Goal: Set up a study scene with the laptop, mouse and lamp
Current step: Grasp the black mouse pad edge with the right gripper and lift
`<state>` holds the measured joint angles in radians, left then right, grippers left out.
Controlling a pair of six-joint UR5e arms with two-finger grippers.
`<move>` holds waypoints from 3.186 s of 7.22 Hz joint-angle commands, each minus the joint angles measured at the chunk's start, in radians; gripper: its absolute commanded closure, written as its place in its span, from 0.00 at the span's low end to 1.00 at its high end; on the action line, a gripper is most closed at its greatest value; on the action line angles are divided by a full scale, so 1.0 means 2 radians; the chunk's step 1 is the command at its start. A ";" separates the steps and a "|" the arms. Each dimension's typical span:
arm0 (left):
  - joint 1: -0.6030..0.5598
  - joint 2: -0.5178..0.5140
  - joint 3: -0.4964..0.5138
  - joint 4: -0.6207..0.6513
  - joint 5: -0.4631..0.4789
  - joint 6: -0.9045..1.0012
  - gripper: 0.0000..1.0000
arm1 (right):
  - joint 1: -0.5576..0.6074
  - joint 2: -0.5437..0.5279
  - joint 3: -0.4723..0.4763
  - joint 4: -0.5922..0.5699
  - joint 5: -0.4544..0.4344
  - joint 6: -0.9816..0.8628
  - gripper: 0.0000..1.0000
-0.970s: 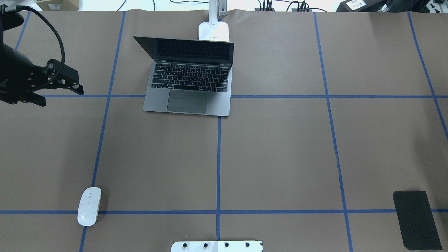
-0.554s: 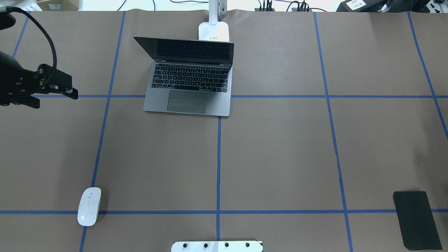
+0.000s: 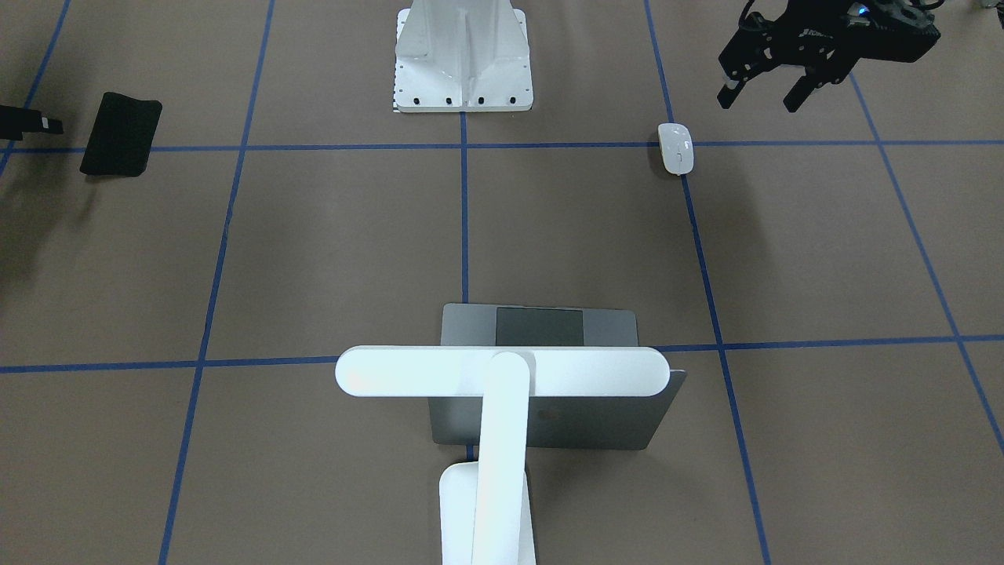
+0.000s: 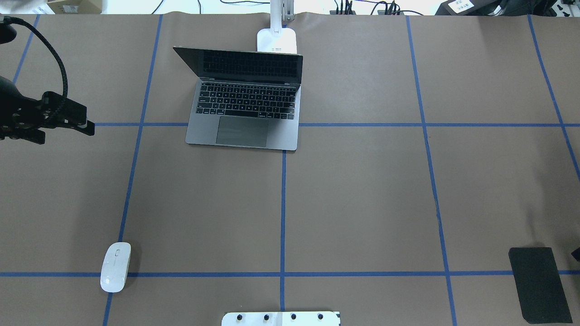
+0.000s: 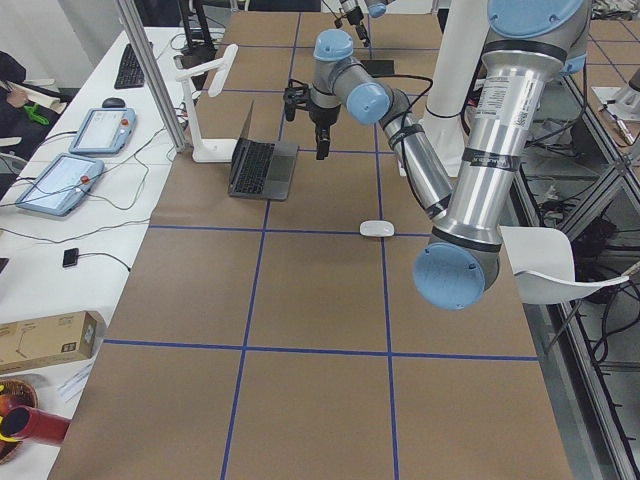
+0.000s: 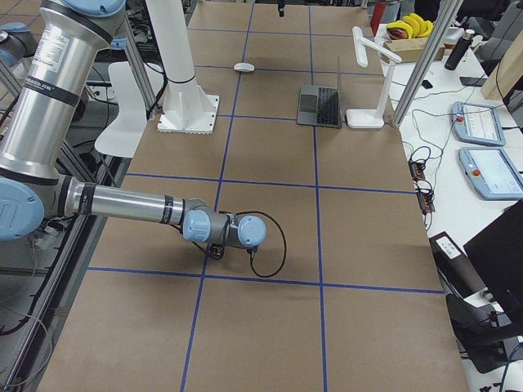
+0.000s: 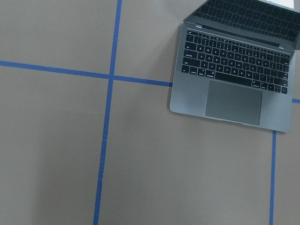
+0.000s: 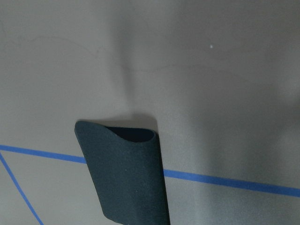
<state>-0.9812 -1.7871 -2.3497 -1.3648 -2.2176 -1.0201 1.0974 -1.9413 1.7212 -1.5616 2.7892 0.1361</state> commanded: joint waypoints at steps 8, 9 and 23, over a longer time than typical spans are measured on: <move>0.001 0.015 -0.011 -0.002 0.001 0.005 0.01 | -0.111 0.033 0.020 0.017 -0.066 0.143 0.00; 0.001 0.015 -0.011 0.000 0.001 0.009 0.01 | -0.112 0.033 0.020 0.017 -0.066 0.144 0.00; 0.001 0.015 -0.014 0.002 0.001 0.019 0.01 | -0.155 0.032 0.013 0.016 -0.072 0.167 0.74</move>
<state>-0.9802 -1.7564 -2.3778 -1.3607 -2.2166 -0.9837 0.7870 -1.8776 1.7459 -1.5294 2.6448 0.4646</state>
